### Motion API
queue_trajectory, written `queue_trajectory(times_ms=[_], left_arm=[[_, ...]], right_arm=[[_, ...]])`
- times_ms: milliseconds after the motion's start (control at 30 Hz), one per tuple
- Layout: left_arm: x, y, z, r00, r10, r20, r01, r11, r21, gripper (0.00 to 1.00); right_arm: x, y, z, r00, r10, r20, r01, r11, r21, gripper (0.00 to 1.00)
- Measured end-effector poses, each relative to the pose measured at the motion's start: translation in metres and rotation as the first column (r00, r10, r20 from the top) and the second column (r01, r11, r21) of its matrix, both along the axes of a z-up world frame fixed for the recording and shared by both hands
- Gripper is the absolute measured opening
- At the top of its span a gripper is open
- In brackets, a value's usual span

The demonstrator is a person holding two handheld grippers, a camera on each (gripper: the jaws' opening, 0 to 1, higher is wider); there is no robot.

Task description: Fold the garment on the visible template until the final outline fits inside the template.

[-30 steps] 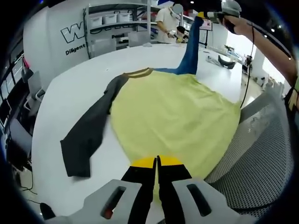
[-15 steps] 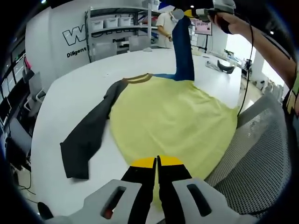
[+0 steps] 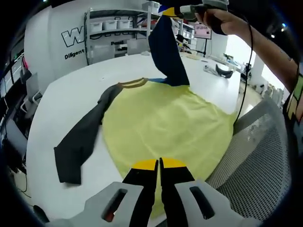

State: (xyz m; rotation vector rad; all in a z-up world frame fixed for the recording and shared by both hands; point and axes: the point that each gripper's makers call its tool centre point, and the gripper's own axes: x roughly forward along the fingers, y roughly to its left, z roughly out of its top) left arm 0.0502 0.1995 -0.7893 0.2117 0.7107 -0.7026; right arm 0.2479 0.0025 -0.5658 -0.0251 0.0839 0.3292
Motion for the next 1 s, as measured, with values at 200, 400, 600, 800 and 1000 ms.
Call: queue_trajectory(times_ms=[200,400,600,800,1000], left_arm=[[-0.002,0.001,-0.001,1.000,0.005,-0.005,-0.005,1.000,-0.003,0.03],[-0.003,0.003,-0.001,1.000,0.015,-0.012,-0.015,1.000,-0.009,0.02],[-0.004,0.005,0.000,0.999,0.029,-0.015,-0.029,0.999,-0.014,0.02],[-0.005,0.008,0.000,0.999,0.040,-0.020,-0.041,0.999,-0.018,0.02],[-0.004,0.010,0.006,0.997,0.074,-0.015,-0.075,0.996,-0.042,0.02]], right_arm=[[0.002,0.028,-0.012,0.999,0.045,-0.019,-0.045,0.999,0.002,0.00],[0.006,0.051,-0.037,0.996,0.078,-0.053,-0.080,0.996,-0.027,0.00],[0.006,0.068,-0.063,0.990,0.102,-0.093,-0.109,0.991,-0.073,0.00],[0.008,0.078,-0.089,0.985,0.113,-0.127,-0.128,0.985,-0.114,0.00],[0.006,0.093,-0.116,0.975,0.149,-0.168,-0.177,0.969,-0.170,0.00]])
